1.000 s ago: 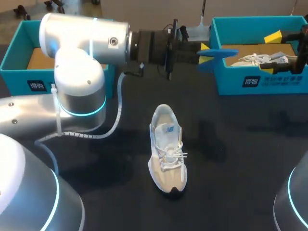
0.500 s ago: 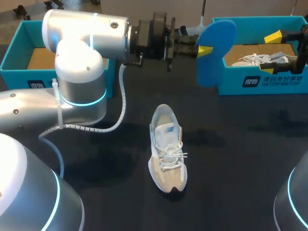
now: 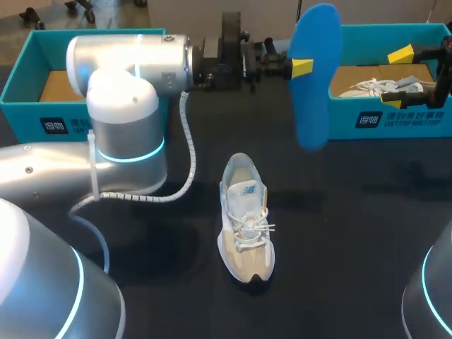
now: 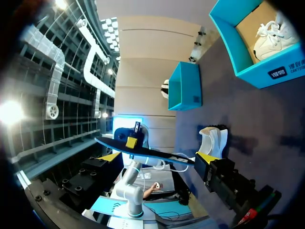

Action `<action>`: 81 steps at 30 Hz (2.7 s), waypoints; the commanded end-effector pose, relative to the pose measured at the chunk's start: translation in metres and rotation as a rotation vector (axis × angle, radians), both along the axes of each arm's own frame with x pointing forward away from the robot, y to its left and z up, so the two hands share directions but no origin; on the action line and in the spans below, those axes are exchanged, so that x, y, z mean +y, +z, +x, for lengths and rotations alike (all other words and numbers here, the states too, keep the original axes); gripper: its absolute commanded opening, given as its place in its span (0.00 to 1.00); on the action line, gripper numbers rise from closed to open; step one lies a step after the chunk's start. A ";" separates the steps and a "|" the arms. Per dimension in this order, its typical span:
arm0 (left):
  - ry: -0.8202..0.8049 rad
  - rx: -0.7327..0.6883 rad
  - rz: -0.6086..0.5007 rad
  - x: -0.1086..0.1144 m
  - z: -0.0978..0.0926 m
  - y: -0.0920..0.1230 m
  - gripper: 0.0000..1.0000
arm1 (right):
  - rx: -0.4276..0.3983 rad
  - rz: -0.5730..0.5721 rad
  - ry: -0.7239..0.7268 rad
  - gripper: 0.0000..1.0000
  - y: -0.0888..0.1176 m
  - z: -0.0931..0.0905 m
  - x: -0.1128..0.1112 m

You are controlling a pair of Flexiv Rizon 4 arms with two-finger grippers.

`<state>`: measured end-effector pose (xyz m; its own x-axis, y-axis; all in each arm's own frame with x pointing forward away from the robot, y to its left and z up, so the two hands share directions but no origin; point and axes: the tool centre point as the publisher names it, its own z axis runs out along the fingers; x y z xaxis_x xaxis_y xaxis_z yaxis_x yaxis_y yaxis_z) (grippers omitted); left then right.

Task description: Take the shoe out of the shoebox, open the shoe tongue, remove and reinsert the insole, then place the shoe into the shoebox

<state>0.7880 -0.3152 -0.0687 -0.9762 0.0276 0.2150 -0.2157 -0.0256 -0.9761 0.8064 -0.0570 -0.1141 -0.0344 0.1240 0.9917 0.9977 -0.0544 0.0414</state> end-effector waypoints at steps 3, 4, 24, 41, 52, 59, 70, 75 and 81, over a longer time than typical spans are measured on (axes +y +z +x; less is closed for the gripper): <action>0.042 0.389 0.008 -0.003 -0.006 -0.008 0.00 | 0.000 -0.002 -0.001 1.00 0.000 0.000 0.001; 0.050 0.434 0.048 -0.002 -0.004 -0.013 0.00 | 0.000 -0.002 -0.001 1.00 0.000 0.000 0.001; -0.112 1.075 0.167 0.013 -0.005 -0.026 0.00 | 0.000 -0.002 -0.001 1.00 0.000 0.000 0.001; -0.216 1.344 0.086 0.021 -0.008 -0.053 0.00 | 0.000 -0.002 -0.001 1.00 0.000 0.000 0.001; -0.225 1.366 0.094 0.026 -0.004 -0.058 0.00 | 0.000 -0.002 -0.001 1.00 0.000 0.000 0.001; -0.189 1.354 0.072 0.030 0.009 -0.059 0.00 | 0.000 -0.002 -0.001 1.00 0.000 0.000 0.001; -0.176 1.369 -0.005 0.036 0.027 -0.048 0.00 | -0.050 -0.039 -0.001 1.00 0.001 -0.002 0.007; -0.176 1.369 -0.005 0.036 0.027 -0.048 0.00 | -0.085 -0.075 -0.005 1.00 0.005 -0.011 0.018; -0.176 1.369 -0.005 0.036 0.027 -0.048 0.00 | -0.086 -0.073 -0.027 1.00 0.006 -0.020 0.030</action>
